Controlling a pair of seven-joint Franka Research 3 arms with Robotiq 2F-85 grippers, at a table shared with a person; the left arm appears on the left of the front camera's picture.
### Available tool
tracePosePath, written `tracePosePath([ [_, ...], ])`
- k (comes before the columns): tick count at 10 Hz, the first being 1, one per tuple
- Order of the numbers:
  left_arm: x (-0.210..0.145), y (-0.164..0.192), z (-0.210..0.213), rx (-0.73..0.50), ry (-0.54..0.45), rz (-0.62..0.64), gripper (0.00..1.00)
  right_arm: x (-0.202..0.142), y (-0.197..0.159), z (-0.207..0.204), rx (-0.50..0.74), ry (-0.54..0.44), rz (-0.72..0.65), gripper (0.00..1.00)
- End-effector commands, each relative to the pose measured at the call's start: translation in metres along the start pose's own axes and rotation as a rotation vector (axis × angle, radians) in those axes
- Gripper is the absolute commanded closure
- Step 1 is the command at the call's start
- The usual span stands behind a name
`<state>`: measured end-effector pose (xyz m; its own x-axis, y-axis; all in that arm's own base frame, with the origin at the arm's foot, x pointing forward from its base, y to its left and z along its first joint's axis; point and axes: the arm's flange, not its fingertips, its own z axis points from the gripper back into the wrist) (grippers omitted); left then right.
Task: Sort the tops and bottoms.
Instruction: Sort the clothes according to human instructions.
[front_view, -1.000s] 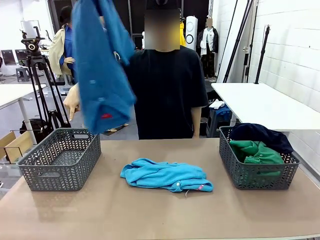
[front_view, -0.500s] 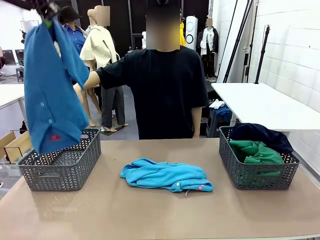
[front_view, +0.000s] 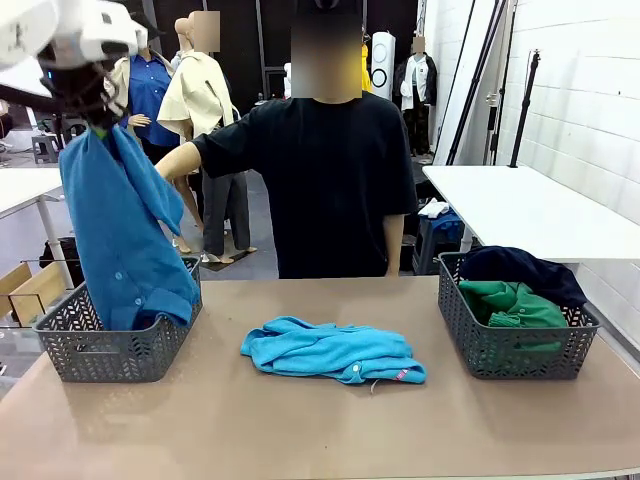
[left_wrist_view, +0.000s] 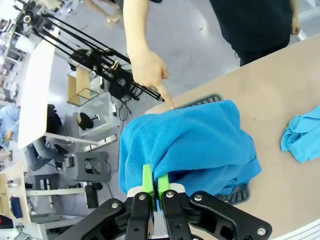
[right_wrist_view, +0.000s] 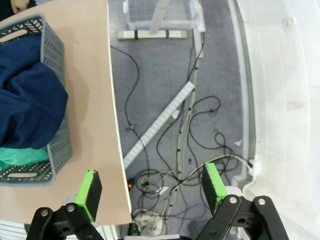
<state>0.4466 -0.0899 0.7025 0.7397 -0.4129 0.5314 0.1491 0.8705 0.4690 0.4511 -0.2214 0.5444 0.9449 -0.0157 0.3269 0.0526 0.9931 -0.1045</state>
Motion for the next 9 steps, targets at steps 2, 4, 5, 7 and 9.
tracePosePath([
  [2, -0.040, -0.024, -0.030, 0.050, 0.041, 0.020, 1.00, 0.000, 0.001, 0.000, 0.001, -0.001, 0.012, 0.00],
  [4, -0.062, -0.042, -0.044, 0.059, 0.152, 0.051, 1.00, 0.000, 0.001, 0.000, 0.001, -0.001, 0.012, 0.00],
  [5, -0.042, -0.026, -0.041, 0.005, 0.070, 0.007, 1.00, 0.000, 0.001, 0.000, 0.001, -0.001, 0.012, 0.00],
  [7, -0.042, -0.026, -0.041, 0.005, 0.070, 0.007, 1.00, 0.000, 0.001, 0.000, 0.001, -0.001, 0.012, 0.00],
  [9, -0.048, -0.033, -0.043, 0.011, 0.096, 0.017, 1.00, 0.000, 0.001, 0.000, 0.001, -0.001, 0.012, 0.00],
])
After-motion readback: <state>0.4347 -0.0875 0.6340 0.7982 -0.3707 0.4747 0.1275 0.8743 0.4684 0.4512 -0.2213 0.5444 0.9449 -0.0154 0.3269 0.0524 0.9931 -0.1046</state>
